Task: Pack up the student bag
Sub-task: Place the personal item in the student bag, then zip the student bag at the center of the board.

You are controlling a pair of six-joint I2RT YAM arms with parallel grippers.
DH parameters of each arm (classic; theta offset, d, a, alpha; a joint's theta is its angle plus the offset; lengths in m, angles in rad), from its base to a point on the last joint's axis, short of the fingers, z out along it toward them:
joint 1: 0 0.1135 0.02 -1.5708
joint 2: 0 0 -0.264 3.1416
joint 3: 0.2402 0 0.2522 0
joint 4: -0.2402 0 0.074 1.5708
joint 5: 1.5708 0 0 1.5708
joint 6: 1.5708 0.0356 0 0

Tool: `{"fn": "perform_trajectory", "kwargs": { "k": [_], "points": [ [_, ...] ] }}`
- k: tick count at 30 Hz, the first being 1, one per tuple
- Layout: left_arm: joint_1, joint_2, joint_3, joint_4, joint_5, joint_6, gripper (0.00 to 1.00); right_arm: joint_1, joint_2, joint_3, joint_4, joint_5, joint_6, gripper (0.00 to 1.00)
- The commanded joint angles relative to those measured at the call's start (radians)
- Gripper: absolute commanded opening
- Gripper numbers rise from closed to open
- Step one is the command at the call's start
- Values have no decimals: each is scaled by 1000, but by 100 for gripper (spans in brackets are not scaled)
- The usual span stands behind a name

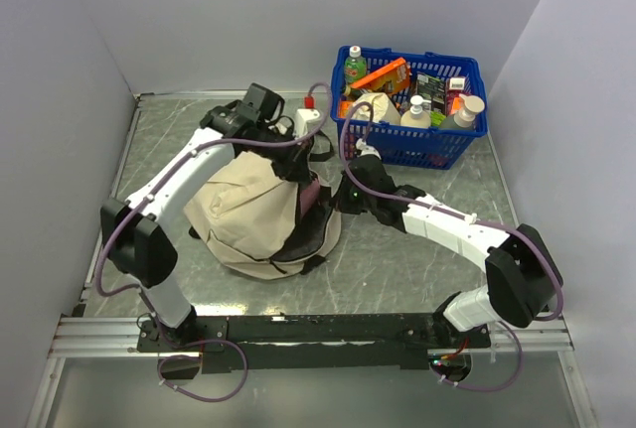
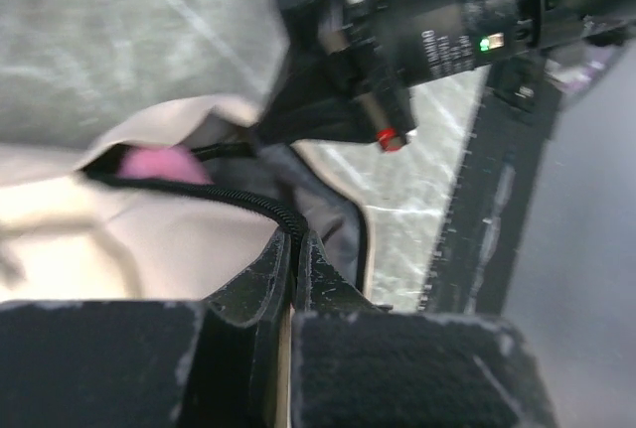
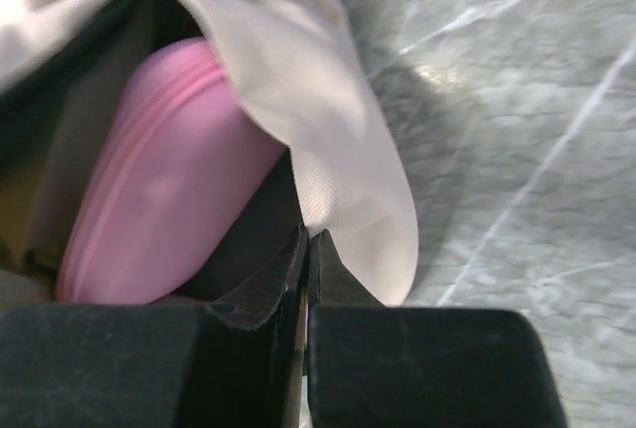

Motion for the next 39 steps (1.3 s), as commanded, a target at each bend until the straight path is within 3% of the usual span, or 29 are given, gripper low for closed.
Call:
{"fn": "perform_trajectory", "kwargs": {
  "k": [1, 6, 13, 15, 16, 17, 18, 19, 20, 23, 24, 28, 31, 34, 39],
  "points": [
    [-68, 62, 10, -32, 218, 37, 2, 0, 3, 73, 55, -89, 21, 0],
    [-154, 108, 14, -16, 243, 47, 2, -14, -36, 202, -14, -38, 18, 0],
    [-165, 176, 11, -5, 217, 66, 6, -17, -82, 78, -24, -41, 33, 0],
    [-139, 173, 3, 8, 203, 53, 6, -16, -98, 31, -17, -40, 50, 12],
    [-104, 170, -1, 54, 192, 17, 6, -16, -108, -9, -17, -38, 56, 26],
    [-81, 167, -6, 79, 186, -6, 7, -16, -115, -25, -18, -38, 61, 32],
    [-56, 170, 0, 102, 174, -22, 17, -14, -129, -36, -28, 2, 67, 39],
    [-13, 174, 8, 134, 154, -45, 23, -16, -137, -43, -40, 14, 67, 54],
    [5, 185, 26, 149, 143, -54, 37, -14, -158, -45, -70, 28, 66, 61],
    [48, 213, 75, 110, 168, -46, 57, -7, -251, -80, -86, 71, 49, 75],
    [54, 214, 100, 99, 178, -45, 99, 4, -285, -124, -60, 77, 21, 76],
    [88, 167, 82, 56, 234, -25, 96, 143, -419, -181, -11, 152, -92, 74],
    [129, 107, 65, -8, 235, 15, 96, 283, -450, -206, 26, 120, -183, 72],
    [153, 38, 14, -29, 195, 46, 96, 384, -427, -240, 98, 14, -241, 67],
    [150, -13, -9, -157, 215, 166, 96, 535, -274, -165, 98, 39, -304, 58]
  ]
}}
